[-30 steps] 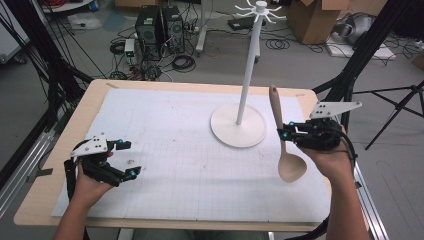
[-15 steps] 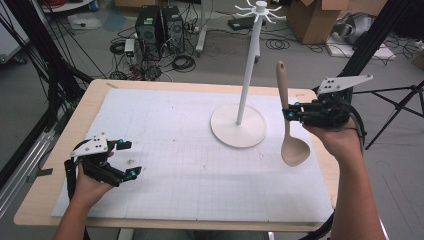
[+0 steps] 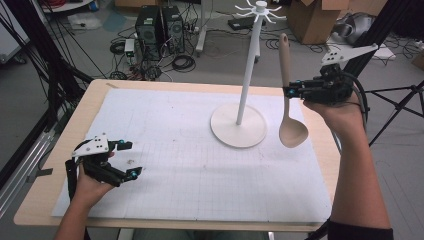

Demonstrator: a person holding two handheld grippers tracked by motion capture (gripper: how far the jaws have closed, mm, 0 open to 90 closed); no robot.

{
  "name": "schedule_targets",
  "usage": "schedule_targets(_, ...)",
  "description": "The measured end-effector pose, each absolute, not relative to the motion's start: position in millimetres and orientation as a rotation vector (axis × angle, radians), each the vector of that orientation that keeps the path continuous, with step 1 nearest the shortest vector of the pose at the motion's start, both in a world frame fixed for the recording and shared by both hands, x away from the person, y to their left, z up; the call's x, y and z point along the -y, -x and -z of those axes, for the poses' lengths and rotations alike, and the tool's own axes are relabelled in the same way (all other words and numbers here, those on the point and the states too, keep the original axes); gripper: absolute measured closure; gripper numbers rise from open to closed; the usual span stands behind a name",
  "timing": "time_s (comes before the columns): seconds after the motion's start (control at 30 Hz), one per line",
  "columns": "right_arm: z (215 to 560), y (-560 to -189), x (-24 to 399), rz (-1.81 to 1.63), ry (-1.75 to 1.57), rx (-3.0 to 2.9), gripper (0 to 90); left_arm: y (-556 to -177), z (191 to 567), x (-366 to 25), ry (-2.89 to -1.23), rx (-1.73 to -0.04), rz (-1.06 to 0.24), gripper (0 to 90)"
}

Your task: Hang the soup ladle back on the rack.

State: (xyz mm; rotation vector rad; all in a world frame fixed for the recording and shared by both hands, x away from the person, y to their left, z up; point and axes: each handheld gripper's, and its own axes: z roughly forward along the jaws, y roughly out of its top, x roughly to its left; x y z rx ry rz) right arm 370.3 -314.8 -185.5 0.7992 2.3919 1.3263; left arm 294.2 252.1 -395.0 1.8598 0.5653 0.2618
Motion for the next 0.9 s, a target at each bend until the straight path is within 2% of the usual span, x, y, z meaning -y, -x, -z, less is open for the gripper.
schedule_targets(0.5,168.9,-387.2,307.3,-1.335,-0.818,-2.385,76.9,-293.9,394.6,-253.8,-1.853,-0.572,-0.262,1.7)
schedule_targets(0.9,171.0,-398.4,302.9,-1.363,-0.821,-2.39,76.9,-294.8,395.8,-256.6,-1.848,-0.578,-0.265,1.7)
